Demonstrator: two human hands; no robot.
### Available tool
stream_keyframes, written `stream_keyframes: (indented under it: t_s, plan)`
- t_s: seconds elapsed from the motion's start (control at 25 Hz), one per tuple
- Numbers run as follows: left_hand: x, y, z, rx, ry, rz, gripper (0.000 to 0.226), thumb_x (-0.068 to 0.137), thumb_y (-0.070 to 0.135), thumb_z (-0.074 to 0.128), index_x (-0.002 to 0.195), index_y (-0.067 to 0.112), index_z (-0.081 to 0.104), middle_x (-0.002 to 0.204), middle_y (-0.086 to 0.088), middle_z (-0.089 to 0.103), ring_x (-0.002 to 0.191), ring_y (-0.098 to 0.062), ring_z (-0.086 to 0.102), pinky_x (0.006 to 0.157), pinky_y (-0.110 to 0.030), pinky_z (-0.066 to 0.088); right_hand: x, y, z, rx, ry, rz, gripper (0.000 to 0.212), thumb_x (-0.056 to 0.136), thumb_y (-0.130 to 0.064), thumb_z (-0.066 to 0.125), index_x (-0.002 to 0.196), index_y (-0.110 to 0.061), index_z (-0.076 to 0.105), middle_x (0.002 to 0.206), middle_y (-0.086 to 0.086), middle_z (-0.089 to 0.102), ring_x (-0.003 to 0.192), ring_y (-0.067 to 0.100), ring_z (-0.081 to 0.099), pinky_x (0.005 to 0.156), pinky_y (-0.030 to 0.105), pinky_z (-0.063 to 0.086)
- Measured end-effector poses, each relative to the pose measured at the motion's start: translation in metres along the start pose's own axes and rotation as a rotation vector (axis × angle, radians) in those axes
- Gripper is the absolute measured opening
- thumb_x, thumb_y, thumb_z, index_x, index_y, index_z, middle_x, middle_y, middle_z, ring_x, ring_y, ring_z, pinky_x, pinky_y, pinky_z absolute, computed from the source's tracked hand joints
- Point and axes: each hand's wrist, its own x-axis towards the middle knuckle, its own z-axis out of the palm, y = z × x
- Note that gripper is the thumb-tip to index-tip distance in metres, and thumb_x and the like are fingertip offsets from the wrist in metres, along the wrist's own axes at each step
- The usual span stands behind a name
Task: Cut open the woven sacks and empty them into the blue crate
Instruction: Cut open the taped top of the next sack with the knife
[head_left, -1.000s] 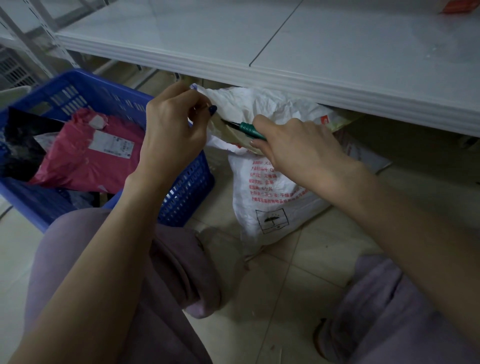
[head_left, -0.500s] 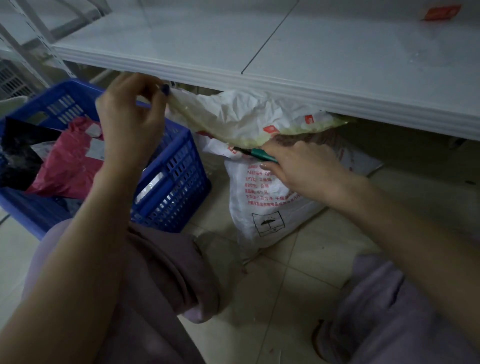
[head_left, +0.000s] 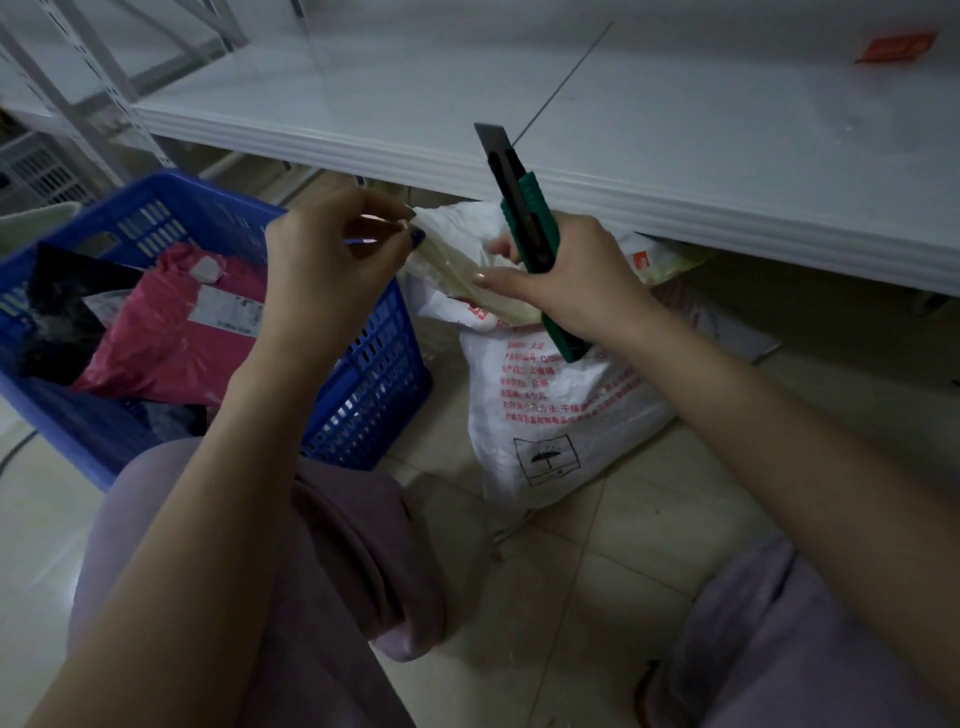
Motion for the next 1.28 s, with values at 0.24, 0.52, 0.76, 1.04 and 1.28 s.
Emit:
stream_keyframes:
  t_s: [0.24,0.52,0.76,1.04,1.28]
  plan:
    - [0.003,-0.004,0.000,-0.008,0.043,0.088,0.015,0.081,0.007,0.067,0.095,0.010,0.065,0.095,0.005,0.063,0.078,-0.006,0.065,0.072,-0.013,0.053,0.022,-0.006,0.025,0.205,-0.069,-0.040,0.034,0.074,-0.010,0.079,0.076,-0.027,0.049,0.078,-0.012,0.063,0.095,0.020,0.068,0.086,0.043,0.054]
    - [0.005,-0.008,0.000,0.218,0.052,0.363,0.010,0.074,-0.003,0.065,0.082,0.002,0.063,0.098,-0.020,0.055,0.076,-0.009,0.049,0.069,0.000,0.038,0.038,-0.012,0.024,0.170,0.026,-0.003,0.044,0.060,-0.019,0.089,0.070,-0.023,0.046,0.085,0.012,0.071,0.087,0.023,0.070,0.082,0.047,0.055]
    - [0.009,-0.017,0.003,0.376,0.032,0.544,0.013,0.086,0.008,0.058,0.089,0.005,0.071,0.103,-0.014,0.065,0.089,-0.030,0.061,0.072,-0.037,0.049,0.041,-0.007,0.016,0.359,-0.073,0.072,0.042,0.062,-0.005,0.086,0.071,-0.016,0.047,0.089,0.020,0.071,0.089,0.029,0.070,0.085,0.046,0.056]
    - [0.009,-0.014,0.006,0.583,-0.090,0.381,0.036,0.091,0.036,0.041,0.087,0.011,0.066,0.096,-0.006,0.067,0.098,-0.030,0.056,0.082,-0.041,0.038,0.030,-0.005,0.012,0.388,-0.193,0.120,0.036,0.068,0.007,0.078,0.071,-0.014,0.048,0.074,0.001,0.069,0.080,0.016,0.068,0.082,0.033,0.056]
    - [0.018,-0.015,0.003,0.433,-0.335,0.544,0.043,0.091,0.036,0.036,0.084,0.006,0.067,0.081,-0.007,0.064,0.081,-0.026,0.057,0.068,-0.036,0.047,0.032,-0.004,0.007,0.453,-0.131,0.142,0.039,0.066,0.011,0.077,0.074,-0.013,0.048,0.074,0.005,0.070,0.079,0.017,0.070,0.079,0.033,0.057]
